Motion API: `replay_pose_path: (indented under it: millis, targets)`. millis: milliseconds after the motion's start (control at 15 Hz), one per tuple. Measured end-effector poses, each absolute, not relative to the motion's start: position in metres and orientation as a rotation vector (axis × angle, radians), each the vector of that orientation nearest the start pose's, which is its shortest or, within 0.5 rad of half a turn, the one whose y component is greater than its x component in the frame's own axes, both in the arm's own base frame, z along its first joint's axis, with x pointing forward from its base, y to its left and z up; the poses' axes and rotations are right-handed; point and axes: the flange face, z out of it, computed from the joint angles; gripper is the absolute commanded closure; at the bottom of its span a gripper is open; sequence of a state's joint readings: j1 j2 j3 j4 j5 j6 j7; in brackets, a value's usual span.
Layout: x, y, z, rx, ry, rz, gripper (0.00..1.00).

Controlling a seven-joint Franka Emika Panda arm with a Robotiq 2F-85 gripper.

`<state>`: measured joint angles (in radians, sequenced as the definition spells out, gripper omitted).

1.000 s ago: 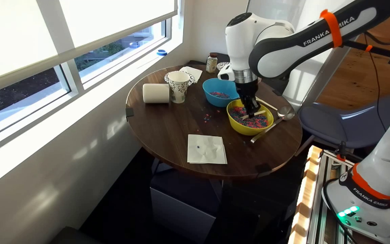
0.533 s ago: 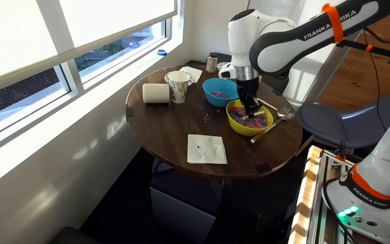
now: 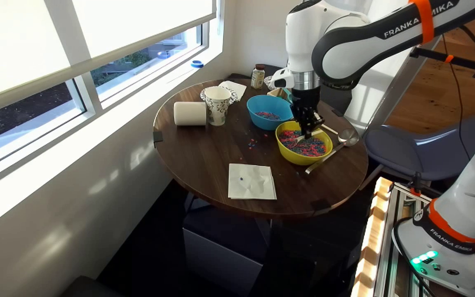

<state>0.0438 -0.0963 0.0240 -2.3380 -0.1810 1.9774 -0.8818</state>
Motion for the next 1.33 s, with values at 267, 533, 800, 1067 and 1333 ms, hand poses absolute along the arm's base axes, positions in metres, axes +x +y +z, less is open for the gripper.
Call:
replay_pose_path:
  millis: [267, 533, 800, 1067, 1333]
  targets:
    - [0.459, 0.014, 0.369, -2.706, -1.589, 0.431, 0.97]
    - [0.456, 0.006, 0.379, -2.701, -1.588, 0.388, 0.97]
    - [0.453, -0.002, 0.391, -2.717, -1.559, 0.339, 0.97]
    - [0.456, -0.016, 0.409, -2.777, -1.488, 0.279, 0.97]
    - [0.466, -0.038, 0.432, -2.887, -1.331, 0.206, 0.97]
